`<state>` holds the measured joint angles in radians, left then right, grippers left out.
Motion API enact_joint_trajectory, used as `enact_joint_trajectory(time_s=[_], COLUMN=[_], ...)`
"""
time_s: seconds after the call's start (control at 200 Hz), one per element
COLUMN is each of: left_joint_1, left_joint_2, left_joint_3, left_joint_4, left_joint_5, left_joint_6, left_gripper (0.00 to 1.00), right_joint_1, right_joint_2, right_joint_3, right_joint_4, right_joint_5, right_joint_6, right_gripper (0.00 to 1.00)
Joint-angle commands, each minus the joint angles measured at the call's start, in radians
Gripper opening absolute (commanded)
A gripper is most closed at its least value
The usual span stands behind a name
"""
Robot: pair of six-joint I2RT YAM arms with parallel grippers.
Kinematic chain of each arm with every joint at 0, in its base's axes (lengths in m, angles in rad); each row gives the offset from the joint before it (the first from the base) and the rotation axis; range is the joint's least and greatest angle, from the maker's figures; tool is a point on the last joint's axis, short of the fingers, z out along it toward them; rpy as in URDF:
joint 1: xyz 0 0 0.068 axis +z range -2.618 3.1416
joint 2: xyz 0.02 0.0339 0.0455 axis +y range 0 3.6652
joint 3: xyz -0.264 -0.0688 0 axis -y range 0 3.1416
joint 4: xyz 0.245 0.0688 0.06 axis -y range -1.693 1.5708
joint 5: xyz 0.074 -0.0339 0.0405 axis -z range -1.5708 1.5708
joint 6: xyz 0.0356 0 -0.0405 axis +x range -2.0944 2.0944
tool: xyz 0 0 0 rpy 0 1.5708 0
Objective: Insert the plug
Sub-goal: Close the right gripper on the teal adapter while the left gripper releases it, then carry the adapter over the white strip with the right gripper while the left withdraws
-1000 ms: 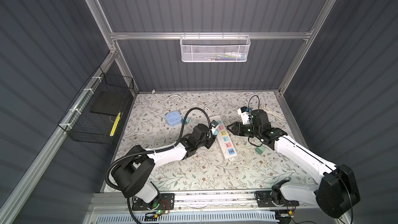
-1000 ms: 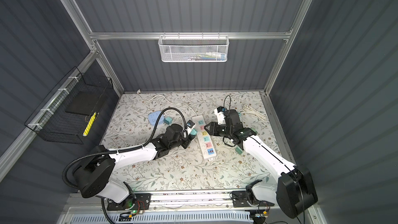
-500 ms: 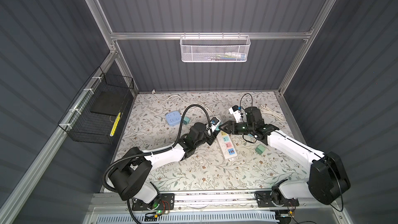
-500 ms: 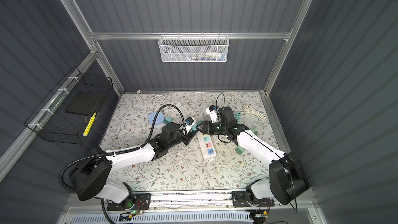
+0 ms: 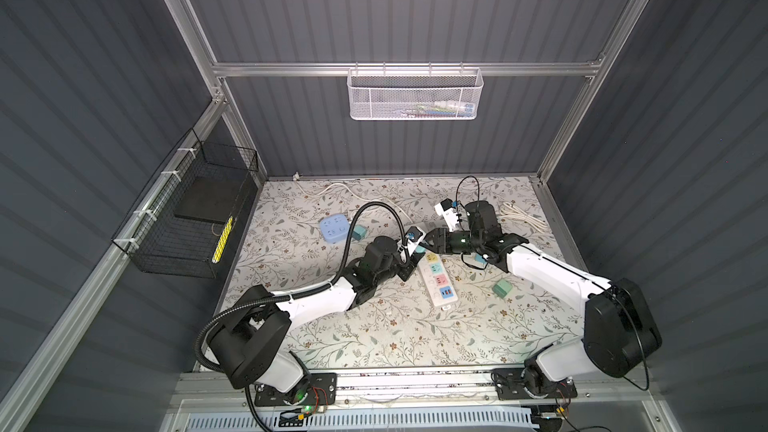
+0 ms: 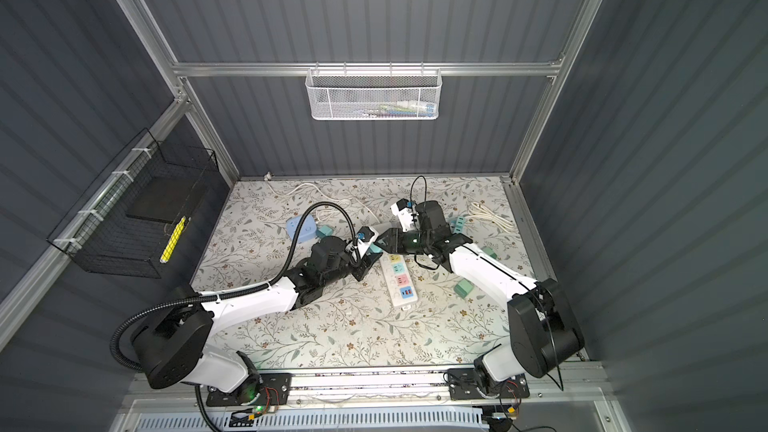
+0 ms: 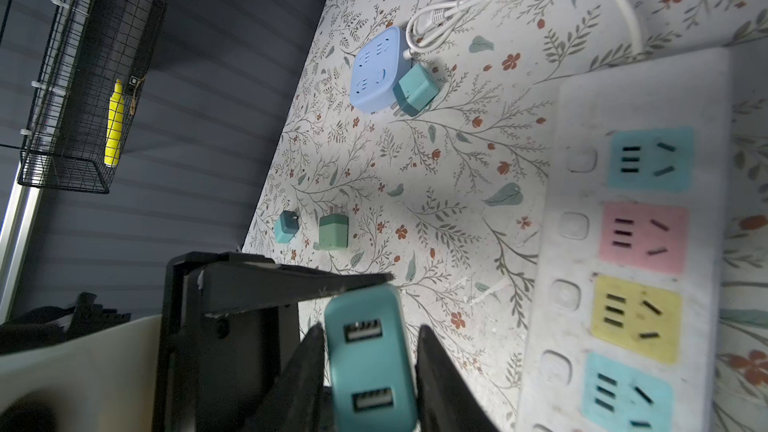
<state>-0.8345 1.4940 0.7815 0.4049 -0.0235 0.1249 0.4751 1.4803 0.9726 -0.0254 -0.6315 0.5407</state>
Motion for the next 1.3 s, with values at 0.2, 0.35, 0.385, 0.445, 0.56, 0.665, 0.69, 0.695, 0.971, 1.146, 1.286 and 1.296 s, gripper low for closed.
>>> enact_joint_trajectory(time_s=[0.2, 0.35, 0.385, 0.445, 0.56, 0.665, 0.69, 0.695, 0.971, 1.146, 1.286, 1.296], left_joint_1=[0.003, 0.002, 0.002, 0.003, 0.003, 0.003, 0.004, 0.004, 0.044, 0.08, 0.096, 0.097], left_joint_2=[-0.023, -0.021, -0.022, -0.027, -0.039, -0.079, -0.095, -0.098, -0.309, -0.389, -0.416, -0.416], left_joint_3=[0.029, 0.032, 0.035, 0.035, 0.032, 0.017, 0.007, 0.006, -0.144, -0.241, -0.291, -0.293], left_joint_4=[-0.012, -0.014, -0.02, -0.025, -0.032, -0.032, -0.025, -0.022, -0.024, -0.027, -0.022, -0.022], left_joint_5=[0.018, 0.0, -0.009, -0.021, -0.062, -0.147, -0.183, -0.193, -0.459, -0.455, -0.43, -0.428], left_joint_6=[0.012, -0.001, -0.005, -0.01, -0.023, -0.05, -0.073, -0.08, -0.43, -0.533, -0.592, -0.594], left_gripper=[0.19, 0.29, 0.35, 0.46, 0.65, 0.75, 0.8, 0.81, 0.91, 0.94, 0.95, 0.95], right_joint_1=[0.008, 0.008, 0.008, 0.008, 0.008, 0.008, 0.009, 0.008, 0.018, 0.019, 0.023, 0.024], right_joint_2=[-0.003, -0.005, -0.006, -0.007, -0.011, -0.014, -0.013, -0.013, 0.032, 0.115, 0.193, 0.198], right_joint_3=[0.021, 0.027, 0.027, 0.026, 0.027, 0.037, 0.044, 0.046, 0.079, 0.106, 0.156, 0.16], right_joint_4=[-0.011, -0.008, -0.005, 0.0, 0.006, -0.002, -0.016, -0.02, -0.038, 0.017, 0.013, 0.012], right_joint_5=[-0.039, -0.036, -0.032, -0.024, 0.003, 0.059, 0.085, 0.092, 0.409, 0.493, 0.529, 0.531], right_joint_6=[-0.046, -0.052, -0.053, -0.058, -0.064, -0.095, -0.11, -0.114, -0.264, -0.307, -0.325, -0.326], right_gripper=[0.27, 0.24, 0.23, 0.23, 0.23, 0.22, 0.22, 0.22, 0.22, 0.22, 0.21, 0.21])
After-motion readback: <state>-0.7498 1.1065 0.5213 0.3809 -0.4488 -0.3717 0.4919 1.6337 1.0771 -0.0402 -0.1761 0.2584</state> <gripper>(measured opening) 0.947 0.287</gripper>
